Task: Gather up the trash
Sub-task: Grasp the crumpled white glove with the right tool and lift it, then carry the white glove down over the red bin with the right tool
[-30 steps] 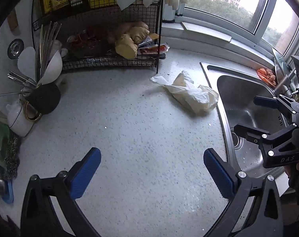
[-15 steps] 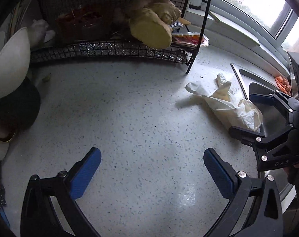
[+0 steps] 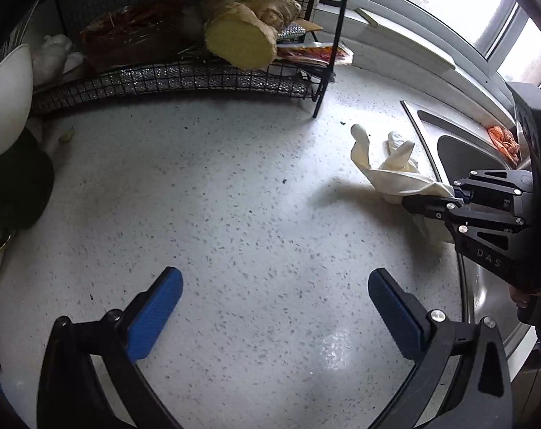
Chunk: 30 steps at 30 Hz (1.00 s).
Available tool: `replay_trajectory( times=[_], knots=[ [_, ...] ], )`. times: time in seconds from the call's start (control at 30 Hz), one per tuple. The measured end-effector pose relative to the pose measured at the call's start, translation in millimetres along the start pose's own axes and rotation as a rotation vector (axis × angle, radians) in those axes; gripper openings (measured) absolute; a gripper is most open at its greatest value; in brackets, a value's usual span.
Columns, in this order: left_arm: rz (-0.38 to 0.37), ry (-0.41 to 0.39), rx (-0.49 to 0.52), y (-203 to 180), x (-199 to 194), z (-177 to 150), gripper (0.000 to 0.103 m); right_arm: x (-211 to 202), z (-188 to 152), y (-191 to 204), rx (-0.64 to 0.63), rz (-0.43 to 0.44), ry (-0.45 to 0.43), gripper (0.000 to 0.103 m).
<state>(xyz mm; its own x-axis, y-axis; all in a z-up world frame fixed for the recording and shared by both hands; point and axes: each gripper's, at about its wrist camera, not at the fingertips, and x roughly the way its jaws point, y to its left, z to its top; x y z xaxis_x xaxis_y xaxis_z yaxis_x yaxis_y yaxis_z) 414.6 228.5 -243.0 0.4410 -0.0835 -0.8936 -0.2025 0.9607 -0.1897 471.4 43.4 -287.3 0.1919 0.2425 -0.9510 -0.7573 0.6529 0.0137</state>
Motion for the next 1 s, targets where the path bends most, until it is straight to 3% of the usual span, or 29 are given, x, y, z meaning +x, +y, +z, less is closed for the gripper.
replay_trajectory(
  times=[0.17,0.37,0.77,1.0],
  knots=[
    [-0.018,-0.004,0.004,-20.5,-15.7,-22.9,0.103,-32.6,-30.3,12.0,-0.021,-0.015,-0.026,0.007],
    [-0.037,-0.026,0.036,-65.4,-49.3,-70.1,0.103,-84.4,-90.6,23.2,0.027,-0.02,-0.055,0.007],
    [-0.087,-0.063,0.093,-167.0,-125.4,-193.3,0.103,-185.4,-234.0,62.1,0.052,-0.087,-0.1,0.007],
    [-0.113,-0.043,0.121,-209.8,-140.2,-256.3,0.103,-206.7,-306.9,75.2,0.106,-0.099,-0.088,0.007]
  ],
)
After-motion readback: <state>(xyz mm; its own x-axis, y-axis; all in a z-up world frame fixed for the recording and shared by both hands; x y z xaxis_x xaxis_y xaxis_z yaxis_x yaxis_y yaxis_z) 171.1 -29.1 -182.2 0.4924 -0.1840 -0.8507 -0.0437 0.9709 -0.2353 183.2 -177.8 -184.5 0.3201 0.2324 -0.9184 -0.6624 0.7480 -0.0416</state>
